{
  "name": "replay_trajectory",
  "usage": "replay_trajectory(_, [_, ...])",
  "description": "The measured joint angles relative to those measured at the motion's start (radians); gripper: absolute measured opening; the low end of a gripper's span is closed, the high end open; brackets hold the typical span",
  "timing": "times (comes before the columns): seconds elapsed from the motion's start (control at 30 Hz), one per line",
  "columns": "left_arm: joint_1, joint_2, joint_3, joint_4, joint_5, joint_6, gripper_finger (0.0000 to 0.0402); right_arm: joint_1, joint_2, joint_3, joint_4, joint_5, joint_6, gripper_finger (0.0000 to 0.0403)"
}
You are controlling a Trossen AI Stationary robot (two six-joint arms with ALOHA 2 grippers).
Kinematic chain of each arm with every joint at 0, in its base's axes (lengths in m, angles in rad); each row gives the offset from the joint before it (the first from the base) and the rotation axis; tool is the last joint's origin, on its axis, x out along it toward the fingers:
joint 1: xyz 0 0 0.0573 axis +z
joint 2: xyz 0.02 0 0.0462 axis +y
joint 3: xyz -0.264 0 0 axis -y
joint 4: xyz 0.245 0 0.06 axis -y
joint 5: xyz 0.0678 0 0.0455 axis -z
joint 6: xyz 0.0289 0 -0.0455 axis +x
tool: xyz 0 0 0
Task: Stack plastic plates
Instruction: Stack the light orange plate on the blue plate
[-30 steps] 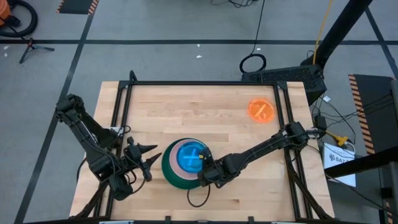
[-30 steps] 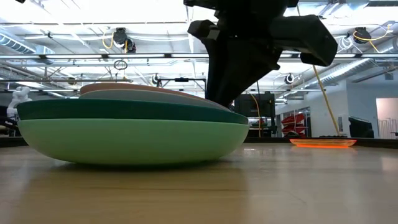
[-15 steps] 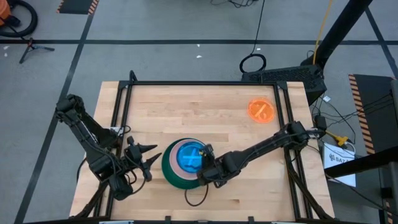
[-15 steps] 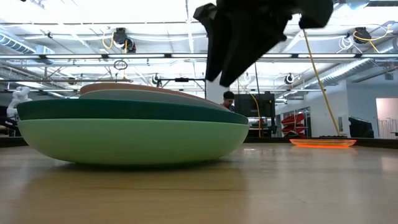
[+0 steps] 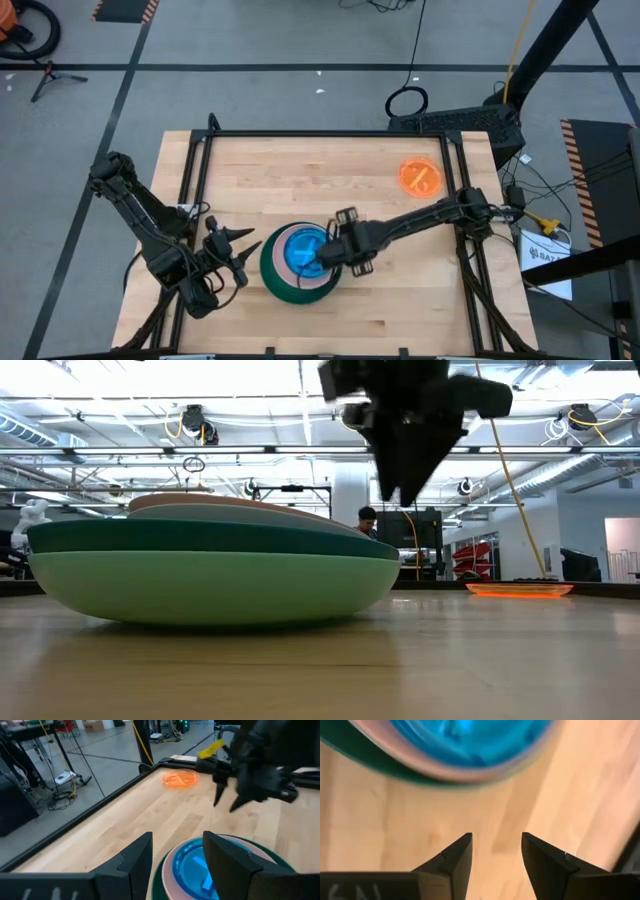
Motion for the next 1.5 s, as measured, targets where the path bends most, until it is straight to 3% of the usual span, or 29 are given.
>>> replay_trajectory(0.1, [0.003, 0.0, 0.0, 0.0, -0.004, 0.035, 0.0179, -0.041, -0.023, -0.014, -0.078, 0.0, 0.045, 0.0164])
replay_trajectory(0.2, [0.009, -0.001, 0.0, -0.002, -0.005, 0.065, 0.0179, -0.096, -0.108, -0.091, -0.045, 0.0, 0.065, 0.0164])
replay_trajectory(0.47, [0.066, -0.005, 0.0, -0.006, -0.029, 0.132, 0.0179, -0.363, -0.474, -0.533, 0.331, -0.004, 0.083, 0.0164])
replay_trajectory(0.63, [0.136, -0.005, 0.0, -0.008, -0.03, 0.197, 0.0179, -0.599, -0.592, -0.749, 0.443, -0.095, 0.218, 0.0164])
replay_trajectory(0.9, [0.245, -0.005, 0.0, -0.009, -0.03, 0.26, 0.0179, -0.791, -0.565, -0.884, 0.421, -0.125, 0.38, 0.0164])
replay_trajectory(1.5, [0.325, -0.005, 0.0, -0.007, -0.028, 0.322, 0.0179, -0.813, -0.433, -0.908, 0.57, -0.024, 0.409, 0.0164])
